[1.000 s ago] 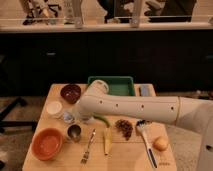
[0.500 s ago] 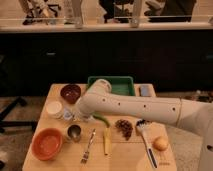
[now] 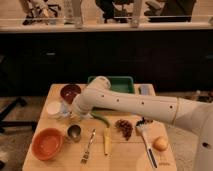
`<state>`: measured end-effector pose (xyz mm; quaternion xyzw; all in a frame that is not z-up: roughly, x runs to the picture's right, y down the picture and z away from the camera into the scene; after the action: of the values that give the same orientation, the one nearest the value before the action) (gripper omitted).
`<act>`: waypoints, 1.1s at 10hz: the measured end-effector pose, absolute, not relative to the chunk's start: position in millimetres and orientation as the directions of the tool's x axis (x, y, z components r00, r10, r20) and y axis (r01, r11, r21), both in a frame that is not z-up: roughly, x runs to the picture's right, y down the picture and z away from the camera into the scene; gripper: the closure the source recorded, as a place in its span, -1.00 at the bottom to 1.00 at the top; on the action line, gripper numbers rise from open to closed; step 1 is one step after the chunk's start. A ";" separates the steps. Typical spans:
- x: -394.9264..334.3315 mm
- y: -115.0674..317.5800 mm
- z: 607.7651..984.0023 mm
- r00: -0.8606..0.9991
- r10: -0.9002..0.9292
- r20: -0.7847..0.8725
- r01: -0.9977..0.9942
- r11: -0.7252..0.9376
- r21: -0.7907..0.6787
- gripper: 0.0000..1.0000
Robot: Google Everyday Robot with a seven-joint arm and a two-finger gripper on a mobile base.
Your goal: Place towel in paper cup
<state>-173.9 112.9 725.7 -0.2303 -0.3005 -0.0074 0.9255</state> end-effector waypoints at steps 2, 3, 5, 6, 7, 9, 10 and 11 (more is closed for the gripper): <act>-190.3 103.1 725.1 0.812 0.101 0.575 0.179 0.894 -0.410 1.00; -198.3 98.2 725.4 0.808 0.089 0.582 0.193 0.893 -0.406 1.00; -209.2 89.7 728.3 0.803 0.075 0.591 0.213 0.891 -0.402 1.00; -216.3 87.4 729.8 0.799 0.070 0.598 0.223 0.888 -0.403 1.00; -223.6 86.1 732.9 0.794 0.068 0.605 0.234 0.884 -0.406 1.00; -233.7 84.4 743.4 0.788 0.070 0.611 0.247 0.874 -0.419 1.00; -240.1 84.6 747.3 0.784 0.071 0.616 0.255 0.869 -0.424 1.00; -245.2 84.9 750.3 0.781 0.071 0.620 0.261 0.865 -0.428 1.00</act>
<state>-245.2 84.9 750.3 -0.2540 -0.3266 -0.0522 0.9089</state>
